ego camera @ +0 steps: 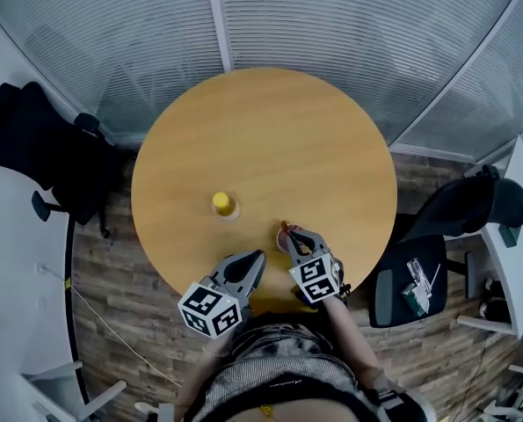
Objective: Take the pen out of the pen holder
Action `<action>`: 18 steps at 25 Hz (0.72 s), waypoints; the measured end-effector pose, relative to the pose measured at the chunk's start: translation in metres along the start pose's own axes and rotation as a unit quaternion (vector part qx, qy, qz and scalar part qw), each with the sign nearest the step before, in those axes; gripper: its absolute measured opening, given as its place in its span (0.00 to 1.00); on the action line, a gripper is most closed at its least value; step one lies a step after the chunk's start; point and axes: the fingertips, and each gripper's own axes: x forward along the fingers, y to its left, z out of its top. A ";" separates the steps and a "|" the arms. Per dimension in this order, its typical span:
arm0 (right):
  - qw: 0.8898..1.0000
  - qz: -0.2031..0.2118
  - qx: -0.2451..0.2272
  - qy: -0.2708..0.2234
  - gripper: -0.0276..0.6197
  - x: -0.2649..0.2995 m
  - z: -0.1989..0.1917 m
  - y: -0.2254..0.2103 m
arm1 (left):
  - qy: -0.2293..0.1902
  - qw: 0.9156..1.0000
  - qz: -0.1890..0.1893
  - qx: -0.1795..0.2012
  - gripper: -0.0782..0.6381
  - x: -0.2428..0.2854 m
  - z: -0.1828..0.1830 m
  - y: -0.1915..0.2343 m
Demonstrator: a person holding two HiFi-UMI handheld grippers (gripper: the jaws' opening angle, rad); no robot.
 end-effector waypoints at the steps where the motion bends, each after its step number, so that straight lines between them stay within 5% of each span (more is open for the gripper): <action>1: 1.000 0.000 0.001 0.001 0.08 0.002 0.000 -0.001 | 0.000 1.000 0.000 -0.001 0.11 0.000 0.001 0.001; 9: 0.998 0.014 0.062 0.009 0.08 0.020 -0.005 -0.008 | 0.006 1.000 0.002 -0.003 0.11 0.002 0.000 0.008; 18: 0.998 0.027 0.055 0.034 0.19 0.040 -0.004 -0.010 | 0.006 1.000 0.011 -0.005 0.11 0.000 -0.001 0.016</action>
